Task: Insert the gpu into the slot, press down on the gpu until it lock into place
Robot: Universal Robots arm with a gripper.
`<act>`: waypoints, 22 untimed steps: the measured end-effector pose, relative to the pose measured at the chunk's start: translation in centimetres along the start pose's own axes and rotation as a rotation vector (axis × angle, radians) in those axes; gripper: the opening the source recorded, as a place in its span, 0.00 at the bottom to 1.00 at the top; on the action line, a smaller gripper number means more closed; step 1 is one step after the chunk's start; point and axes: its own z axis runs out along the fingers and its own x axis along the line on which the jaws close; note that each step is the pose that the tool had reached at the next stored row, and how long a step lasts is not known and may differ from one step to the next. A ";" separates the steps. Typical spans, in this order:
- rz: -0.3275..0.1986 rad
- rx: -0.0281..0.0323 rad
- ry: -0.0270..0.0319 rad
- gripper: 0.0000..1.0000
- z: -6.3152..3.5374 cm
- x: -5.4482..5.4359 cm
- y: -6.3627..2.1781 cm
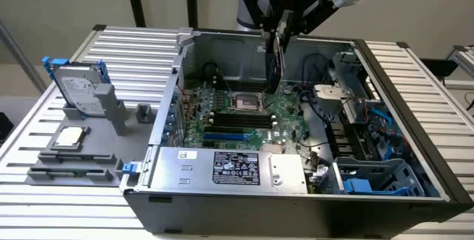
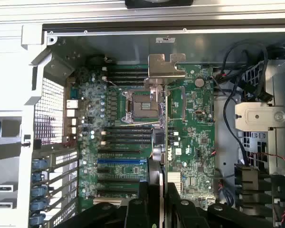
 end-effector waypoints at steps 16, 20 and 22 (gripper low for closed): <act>-0.026 0.0008 0.0019 0.26 0.03 0.0 0.01; -0.098 0.0039 0.0075 0.26 0.12 0.0 -0.01; -0.135 0.0053 0.0103 0.26 0.18 0.0 -0.01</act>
